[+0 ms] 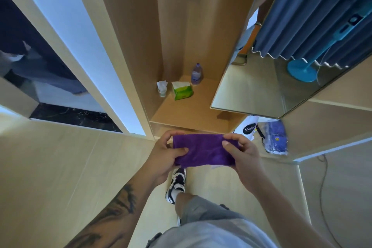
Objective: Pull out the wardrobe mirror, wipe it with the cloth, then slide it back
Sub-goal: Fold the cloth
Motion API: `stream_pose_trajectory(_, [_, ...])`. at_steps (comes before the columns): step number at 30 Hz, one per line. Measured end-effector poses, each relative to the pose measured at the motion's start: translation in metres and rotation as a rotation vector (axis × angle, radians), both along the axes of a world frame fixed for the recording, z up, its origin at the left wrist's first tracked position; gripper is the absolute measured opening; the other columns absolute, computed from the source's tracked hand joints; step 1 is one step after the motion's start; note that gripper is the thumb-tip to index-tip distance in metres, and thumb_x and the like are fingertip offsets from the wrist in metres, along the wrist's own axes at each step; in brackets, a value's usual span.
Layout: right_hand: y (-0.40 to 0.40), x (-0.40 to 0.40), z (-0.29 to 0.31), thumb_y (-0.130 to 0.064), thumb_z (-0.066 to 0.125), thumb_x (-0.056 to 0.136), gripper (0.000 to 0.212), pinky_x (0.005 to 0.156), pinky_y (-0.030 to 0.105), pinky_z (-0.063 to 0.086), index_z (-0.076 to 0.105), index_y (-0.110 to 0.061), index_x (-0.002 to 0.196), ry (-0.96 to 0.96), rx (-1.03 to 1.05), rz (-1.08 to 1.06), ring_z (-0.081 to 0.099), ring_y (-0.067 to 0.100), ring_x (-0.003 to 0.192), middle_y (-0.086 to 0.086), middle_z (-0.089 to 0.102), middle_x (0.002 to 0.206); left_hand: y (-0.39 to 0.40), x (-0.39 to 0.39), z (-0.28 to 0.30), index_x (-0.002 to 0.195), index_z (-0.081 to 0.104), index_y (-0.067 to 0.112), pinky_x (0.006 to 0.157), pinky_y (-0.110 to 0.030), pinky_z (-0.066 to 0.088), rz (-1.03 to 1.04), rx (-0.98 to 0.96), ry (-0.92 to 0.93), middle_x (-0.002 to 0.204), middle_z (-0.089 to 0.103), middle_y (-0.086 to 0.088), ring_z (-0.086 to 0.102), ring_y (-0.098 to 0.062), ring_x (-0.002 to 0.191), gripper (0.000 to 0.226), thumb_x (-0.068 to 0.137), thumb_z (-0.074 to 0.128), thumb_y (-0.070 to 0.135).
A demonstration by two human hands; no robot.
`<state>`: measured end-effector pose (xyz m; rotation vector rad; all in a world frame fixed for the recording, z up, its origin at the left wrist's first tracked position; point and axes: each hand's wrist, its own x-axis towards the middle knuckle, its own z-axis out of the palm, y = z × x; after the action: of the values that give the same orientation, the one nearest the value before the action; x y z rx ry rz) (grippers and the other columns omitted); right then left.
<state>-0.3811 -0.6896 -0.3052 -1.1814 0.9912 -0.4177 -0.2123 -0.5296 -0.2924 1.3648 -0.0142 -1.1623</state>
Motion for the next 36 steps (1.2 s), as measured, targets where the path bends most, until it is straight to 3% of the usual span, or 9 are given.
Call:
stream_pose_trajectory(3, [-0.009, 0.029, -0.010, -0.017, 0.089, 0.076, 0.034, 0.089, 0.048, 0.061, 0.078, -0.031, 0.105, 0.023, 0.008, 0.013, 0.074, 0.031, 0.099, 0.008, 0.077, 0.109, -0.013, 0.027, -0.010, 0.118, 0.066, 0.023, 0.086, -0.055, 0.059, 0.013, 0.026, -0.026, 0.092, 0.074, -0.004, 0.073, -0.019, 0.074, 0.048, 0.092, 0.062, -0.018])
stream_pose_trajectory(5, [-0.017, 0.052, -0.018, -0.020, 0.089, 0.068, 0.044, 0.088, 0.042, 0.061, 0.077, -0.035, 0.108, 0.076, -0.036, 0.032, 0.073, 0.024, 0.102, 0.000, 0.076, 0.111, -0.022, 0.051, -0.014, 0.120, 0.065, 0.025, 0.089, -0.062, 0.060, 0.018, 0.046, -0.037, 0.095, 0.073, -0.005, 0.073, -0.019, 0.079, 0.050, 0.093, 0.063, -0.017])
stream_pose_trajectory(8, [-0.027, 0.094, -0.032, -0.005, 0.088, 0.074, 0.054, 0.077, 0.022, 0.058, 0.073, -0.047, 0.106, 0.131, -0.126, 0.092, 0.072, 0.003, 0.093, -0.019, 0.076, 0.104, -0.034, 0.091, -0.022, 0.127, 0.062, 0.024, 0.082, -0.051, 0.064, 0.021, 0.053, -0.061, 0.105, 0.068, -0.015, 0.070, -0.025, 0.091, 0.055, 0.091, 0.067, -0.017])
stream_pose_trajectory(13, [-0.046, 0.165, -0.061, 0.000, 0.082, 0.083, 0.056, 0.078, 0.031, 0.060, 0.072, -0.053, 0.098, 0.217, -0.162, 0.121, 0.073, 0.005, 0.089, -0.020, 0.076, 0.100, -0.052, 0.155, -0.044, 0.133, 0.061, 0.028, 0.080, -0.038, 0.065, 0.073, 0.062, -0.148, 0.107, 0.069, -0.015, 0.072, -0.018, 0.089, 0.069, 0.085, 0.074, -0.019])
stream_pose_trajectory(18, [-0.059, 0.214, -0.097, -0.015, 0.083, 0.084, 0.052, 0.072, 0.017, 0.059, 0.062, -0.043, 0.122, 0.341, -0.288, 0.192, 0.068, -0.009, 0.089, -0.028, 0.068, 0.102, -0.072, 0.208, -0.089, 0.130, 0.060, 0.045, 0.078, -0.030, 0.062, -0.070, 0.059, -0.310, 0.118, 0.069, -0.017, 0.072, -0.012, 0.092, 0.082, 0.080, 0.079, -0.017])
stream_pose_trajectory(23, [-0.073, 0.235, -0.146, -0.015, 0.088, 0.081, 0.067, 0.089, 0.041, 0.061, 0.058, -0.026, 0.140, 0.460, -0.319, 0.231, 0.068, 0.019, 0.102, -0.009, 0.068, 0.114, -0.098, 0.241, -0.149, 0.129, 0.060, 0.043, 0.085, -0.037, 0.062, -0.223, 0.130, -0.417, 0.120, 0.064, -0.018, 0.065, -0.015, 0.092, 0.080, 0.079, 0.079, -0.016])
stream_pose_trajectory(30, [-0.100, 0.266, -0.252, -0.010, 0.085, 0.079, 0.069, 0.102, 0.031, 0.053, 0.060, -0.029, 0.140, 0.546, -0.289, 0.201, 0.062, 0.008, 0.111, -0.017, 0.065, 0.117, -0.135, 0.286, -0.272, 0.140, 0.057, 0.022, 0.071, -0.021, 0.056, -0.346, 0.133, -0.485, 0.103, 0.063, 0.002, 0.064, 0.000, 0.079, 0.078, 0.076, 0.077, -0.018])
stream_pose_trajectory(34, [-0.120, 0.285, -0.319, -0.010, 0.081, 0.078, 0.067, 0.110, 0.040, 0.050, 0.060, -0.025, 0.140, 0.587, -0.333, 0.205, 0.061, 0.015, 0.120, -0.007, 0.067, 0.129, -0.156, 0.304, -0.345, 0.130, 0.060, 0.030, 0.070, -0.014, 0.052, -0.425, 0.130, -0.621, 0.109, 0.063, 0.009, 0.062, 0.008, 0.083, 0.073, 0.072, 0.082, -0.009])
stream_pose_trajectory(36, [-0.131, 0.294, -0.352, -0.008, 0.078, 0.077, 0.067, 0.110, 0.038, 0.049, 0.061, -0.022, 0.140, 0.607, -0.373, 0.218, 0.061, 0.018, 0.122, -0.002, 0.067, 0.130, -0.165, 0.310, -0.380, 0.131, 0.060, 0.025, 0.075, -0.016, 0.051, -0.463, 0.124, -0.648, 0.118, 0.061, 0.007, 0.061, 0.002, 0.093, 0.069, 0.072, 0.084, -0.003])
